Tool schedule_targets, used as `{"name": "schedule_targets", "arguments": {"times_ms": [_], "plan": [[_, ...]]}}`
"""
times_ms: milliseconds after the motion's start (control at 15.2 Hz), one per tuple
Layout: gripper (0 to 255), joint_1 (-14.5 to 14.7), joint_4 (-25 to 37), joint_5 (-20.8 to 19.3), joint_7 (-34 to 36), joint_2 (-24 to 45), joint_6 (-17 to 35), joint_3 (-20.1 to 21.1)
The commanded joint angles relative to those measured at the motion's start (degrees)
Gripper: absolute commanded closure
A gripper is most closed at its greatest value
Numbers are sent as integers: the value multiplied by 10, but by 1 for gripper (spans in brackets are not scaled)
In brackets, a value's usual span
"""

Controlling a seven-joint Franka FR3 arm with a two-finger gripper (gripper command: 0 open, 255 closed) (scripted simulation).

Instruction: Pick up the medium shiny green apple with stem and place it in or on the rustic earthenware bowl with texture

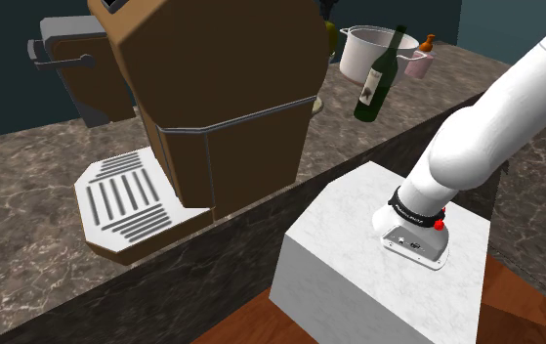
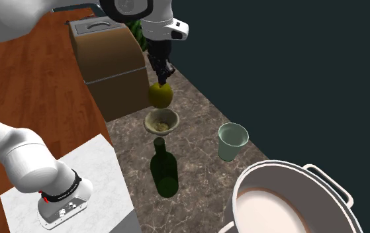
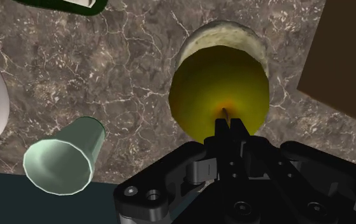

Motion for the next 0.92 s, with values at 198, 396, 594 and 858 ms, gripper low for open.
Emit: {"name": "schedule_targets", "arguments": {"times_ms": [198,396,594,858], "plan": [[255,18,-12,3,52,-18,-5,33],[255,18,-40,1,52,-23,18,33],[255,17,-67,0,52,-27,42,33],[255,17,-101,0,51,-30,73,32]]}}
